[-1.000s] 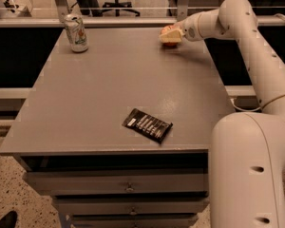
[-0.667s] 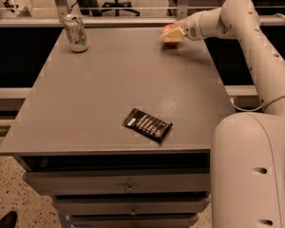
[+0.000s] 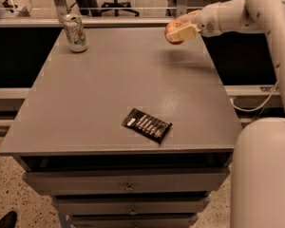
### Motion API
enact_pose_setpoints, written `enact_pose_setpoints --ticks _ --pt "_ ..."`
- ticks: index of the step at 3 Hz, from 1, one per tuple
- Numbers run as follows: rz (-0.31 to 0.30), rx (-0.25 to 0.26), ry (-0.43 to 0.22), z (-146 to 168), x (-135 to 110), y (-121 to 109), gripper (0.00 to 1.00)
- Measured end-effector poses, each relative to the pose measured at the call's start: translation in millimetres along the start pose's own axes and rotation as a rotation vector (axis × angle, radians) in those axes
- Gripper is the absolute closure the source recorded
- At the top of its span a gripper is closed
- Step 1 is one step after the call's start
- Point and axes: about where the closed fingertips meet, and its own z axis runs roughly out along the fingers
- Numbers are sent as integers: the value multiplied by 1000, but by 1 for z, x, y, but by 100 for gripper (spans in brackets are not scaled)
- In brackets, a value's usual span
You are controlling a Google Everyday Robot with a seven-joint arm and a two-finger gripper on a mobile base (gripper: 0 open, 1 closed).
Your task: Move apple near rxbar chocolate
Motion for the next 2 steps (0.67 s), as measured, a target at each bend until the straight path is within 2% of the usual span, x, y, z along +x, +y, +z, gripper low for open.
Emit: enact_pose_setpoints --ticks 1,2 --pt "-25 -197 -79 -37 -6 57 100" --pt "-17 -380 -134 -68 -3 109 100"
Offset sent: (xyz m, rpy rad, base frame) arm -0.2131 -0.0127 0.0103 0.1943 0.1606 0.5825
